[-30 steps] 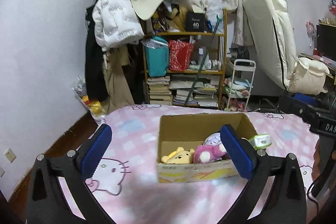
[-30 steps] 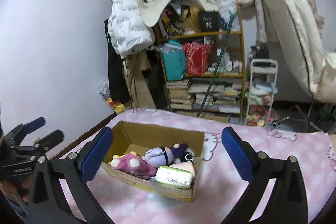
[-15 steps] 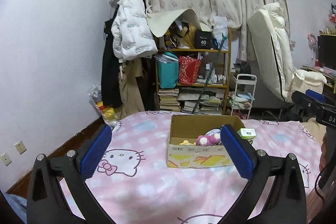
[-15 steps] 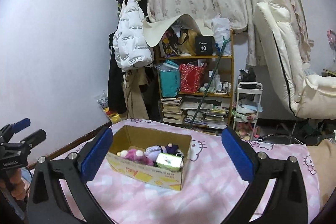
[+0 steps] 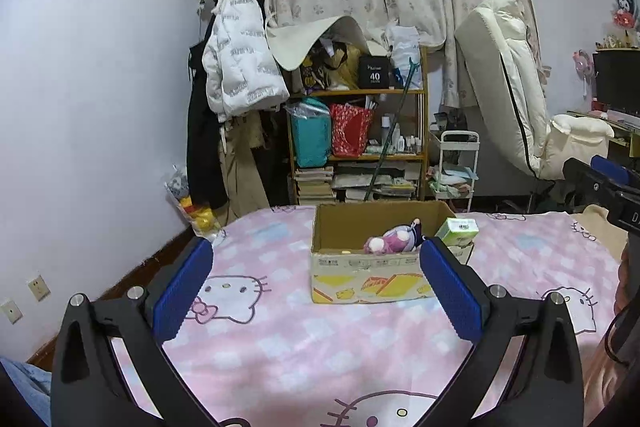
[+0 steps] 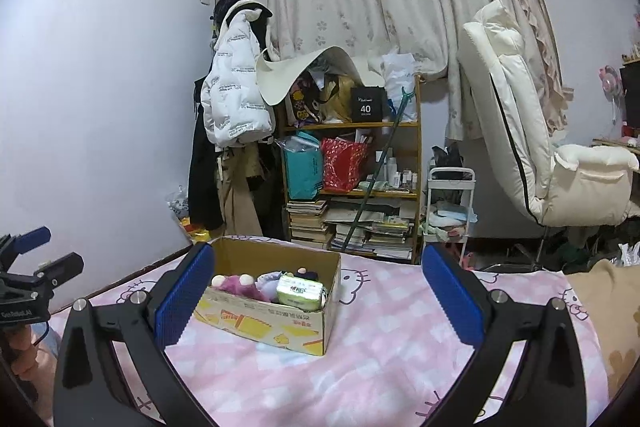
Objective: Organize soft objects
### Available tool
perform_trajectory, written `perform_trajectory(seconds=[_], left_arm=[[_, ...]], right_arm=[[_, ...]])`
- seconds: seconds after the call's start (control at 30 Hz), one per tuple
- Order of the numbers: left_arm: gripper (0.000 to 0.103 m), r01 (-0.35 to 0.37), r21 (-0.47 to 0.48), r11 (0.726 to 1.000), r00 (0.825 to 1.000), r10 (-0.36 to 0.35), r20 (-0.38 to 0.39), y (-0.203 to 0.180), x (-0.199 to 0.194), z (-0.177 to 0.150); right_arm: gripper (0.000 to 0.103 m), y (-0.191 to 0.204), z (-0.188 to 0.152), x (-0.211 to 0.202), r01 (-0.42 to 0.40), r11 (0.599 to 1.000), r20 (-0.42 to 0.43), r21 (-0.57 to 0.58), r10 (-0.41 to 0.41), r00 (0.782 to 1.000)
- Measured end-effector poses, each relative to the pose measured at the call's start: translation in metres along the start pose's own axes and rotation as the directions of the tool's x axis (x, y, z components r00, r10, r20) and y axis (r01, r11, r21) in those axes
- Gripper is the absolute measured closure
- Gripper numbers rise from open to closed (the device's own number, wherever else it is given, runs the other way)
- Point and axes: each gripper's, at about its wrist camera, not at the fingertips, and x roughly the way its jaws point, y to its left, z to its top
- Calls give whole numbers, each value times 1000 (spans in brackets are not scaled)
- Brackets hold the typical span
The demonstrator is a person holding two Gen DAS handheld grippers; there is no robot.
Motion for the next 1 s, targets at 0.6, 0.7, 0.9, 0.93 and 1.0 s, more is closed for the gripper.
perform_trajectory(seconds=[0.6, 0.7, 0.9, 0.93, 1.0], left_arm=[[1, -33, 27, 999, 999, 33, -15, -3, 11, -7], [1, -38, 36, 999, 999, 39, -13, -5, 11, -8], [1, -54, 45, 998, 998, 55, -28, -7, 12, -8], [1, -58, 48, 997, 998, 60, -31, -8, 12, -8], [1, -55, 47, 997, 998, 57, -35, -8, 11, -9]], right_arm=[[0, -8, -22, 27, 6, 1000, -101, 25, -3, 995], [0, -9, -24, 27, 12, 999, -107, 31, -8, 994], [0, -10, -24, 25, -2, 999, -98, 37, 6, 995], [0, -10, -24, 25, -4, 999, -96, 39, 8, 995], [0, -10, -24, 24, -5, 999, -92, 37, 8, 996]])
